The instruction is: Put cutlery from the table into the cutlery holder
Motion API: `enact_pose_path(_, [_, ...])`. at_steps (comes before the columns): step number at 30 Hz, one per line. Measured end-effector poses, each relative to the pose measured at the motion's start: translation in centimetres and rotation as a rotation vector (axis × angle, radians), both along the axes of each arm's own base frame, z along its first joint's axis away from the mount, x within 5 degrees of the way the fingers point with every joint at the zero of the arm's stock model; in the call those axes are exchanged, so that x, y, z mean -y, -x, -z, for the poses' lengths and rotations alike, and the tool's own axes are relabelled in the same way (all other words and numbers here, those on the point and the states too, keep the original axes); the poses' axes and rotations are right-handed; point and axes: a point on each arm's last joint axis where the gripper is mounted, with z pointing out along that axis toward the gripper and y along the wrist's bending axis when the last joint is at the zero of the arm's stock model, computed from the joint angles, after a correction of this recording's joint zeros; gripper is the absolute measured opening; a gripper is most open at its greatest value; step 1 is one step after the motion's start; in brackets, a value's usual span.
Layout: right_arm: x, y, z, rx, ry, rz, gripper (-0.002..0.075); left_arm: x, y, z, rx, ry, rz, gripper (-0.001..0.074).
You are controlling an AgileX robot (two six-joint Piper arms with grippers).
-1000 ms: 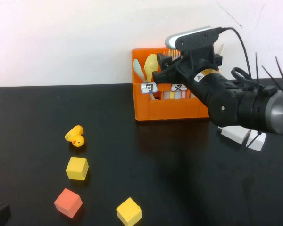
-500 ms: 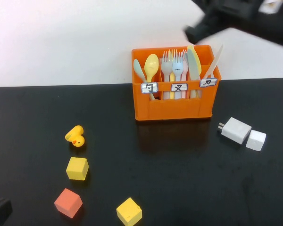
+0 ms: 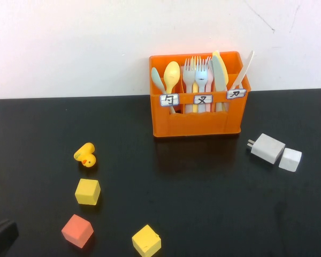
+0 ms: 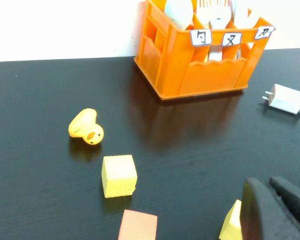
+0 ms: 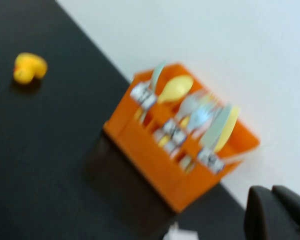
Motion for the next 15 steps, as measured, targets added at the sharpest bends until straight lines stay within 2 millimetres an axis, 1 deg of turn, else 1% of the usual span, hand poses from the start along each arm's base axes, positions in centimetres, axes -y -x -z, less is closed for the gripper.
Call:
enact_pose_path(2, [1.1, 1.8, 1.7, -0.004, 0.003, 0.0, -0.0002, 0.1, -0.1, 0.3, 0.002, 0.003, 0.003, -0.0001])
enact_pose_path(5, [2.5, 3.8, 3.7, 0.0, 0.001, 0.0, -0.0002, 0.2, -0.2, 0.8, 0.004, 0.005, 0.008, -0.0001])
enact_pose_path(8, [3.7, 5.7, 5.4, 0.018, -0.011, 0.0, -0.0002, 0.4, -0.3, 1.5, 0.005, 0.004, 0.014, -0.0001])
enact_pose_path(11, [4.6, 7.2, 7.6, 0.003, -0.001, 0.001, -0.0002, 0.4, -0.4, 2.2, -0.005, -0.013, 0.015, -0.0001])
enact_pose_path(15, [5.4, 8.5, 10.1, -0.028, 0.002, 0.002, -0.0002, 0.4, -0.5, 3.0, -0.006, -0.049, 0.012, -0.0001])
